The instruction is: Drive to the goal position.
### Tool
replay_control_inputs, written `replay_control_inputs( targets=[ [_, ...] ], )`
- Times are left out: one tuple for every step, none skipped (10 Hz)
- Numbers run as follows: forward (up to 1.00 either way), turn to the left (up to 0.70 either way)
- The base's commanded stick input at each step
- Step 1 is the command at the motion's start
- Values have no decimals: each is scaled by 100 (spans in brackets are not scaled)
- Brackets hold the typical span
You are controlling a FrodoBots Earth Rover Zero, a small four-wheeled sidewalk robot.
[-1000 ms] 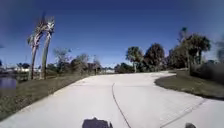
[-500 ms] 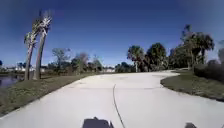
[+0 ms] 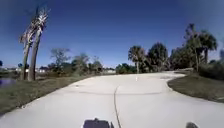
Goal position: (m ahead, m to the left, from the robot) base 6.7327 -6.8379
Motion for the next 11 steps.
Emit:
replay_control_inputs(
  targets=[
    [100,-27],
    [100,-32],
    [100,-37],
    [100,-39],
    [100,-40],
    [100,-40],
    [100,-40],
    [100,-40],
    [100,-40],
    [100,-40],
    [100,-40]
  ],
)
